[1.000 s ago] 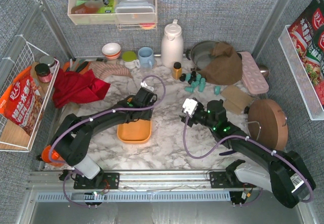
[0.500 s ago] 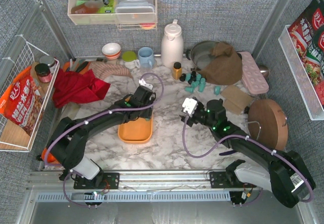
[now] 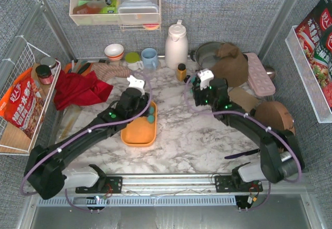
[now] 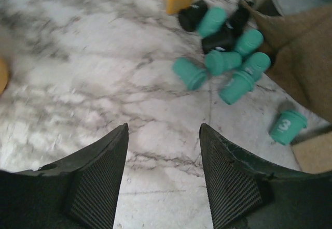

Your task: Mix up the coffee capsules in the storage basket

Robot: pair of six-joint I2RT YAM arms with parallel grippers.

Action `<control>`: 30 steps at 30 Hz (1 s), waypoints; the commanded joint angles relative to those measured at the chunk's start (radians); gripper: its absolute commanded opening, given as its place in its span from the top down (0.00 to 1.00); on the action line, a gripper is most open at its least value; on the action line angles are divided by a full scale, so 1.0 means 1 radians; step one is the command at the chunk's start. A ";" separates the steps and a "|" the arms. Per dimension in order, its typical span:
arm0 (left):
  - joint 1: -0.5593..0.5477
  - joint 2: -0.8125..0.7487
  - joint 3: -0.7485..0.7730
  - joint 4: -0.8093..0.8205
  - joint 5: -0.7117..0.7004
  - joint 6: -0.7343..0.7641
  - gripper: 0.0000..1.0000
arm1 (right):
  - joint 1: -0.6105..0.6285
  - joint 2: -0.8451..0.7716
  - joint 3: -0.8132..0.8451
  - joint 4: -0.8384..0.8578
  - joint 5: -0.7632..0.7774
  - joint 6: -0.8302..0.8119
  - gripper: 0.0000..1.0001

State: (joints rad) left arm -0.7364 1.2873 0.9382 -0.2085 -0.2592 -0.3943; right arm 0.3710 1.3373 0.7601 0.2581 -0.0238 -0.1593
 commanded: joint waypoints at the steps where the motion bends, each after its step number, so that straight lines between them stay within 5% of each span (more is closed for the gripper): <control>1: -0.003 -0.108 -0.072 0.155 0.006 0.058 0.43 | -0.061 0.122 0.145 -0.177 0.098 0.300 0.40; 9: -0.004 -0.324 -0.136 0.163 -0.055 0.124 0.41 | -0.037 0.330 0.227 -0.183 0.272 0.799 0.41; 18: -0.005 -0.508 -0.104 -0.029 -0.060 0.204 0.39 | 0.079 0.506 0.398 -0.311 0.582 1.316 0.41; 24: -0.005 -0.610 -0.177 -0.026 -0.075 0.270 0.39 | 0.124 0.645 0.662 -0.704 0.807 1.625 0.33; 30: -0.004 -0.699 -0.246 0.024 -0.047 0.315 0.38 | 0.128 0.801 0.864 -0.916 0.879 1.834 0.29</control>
State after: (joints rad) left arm -0.7418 0.6212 0.7132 -0.2245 -0.3218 -0.1284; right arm 0.4976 2.0674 1.5127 -0.4046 0.7467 1.4536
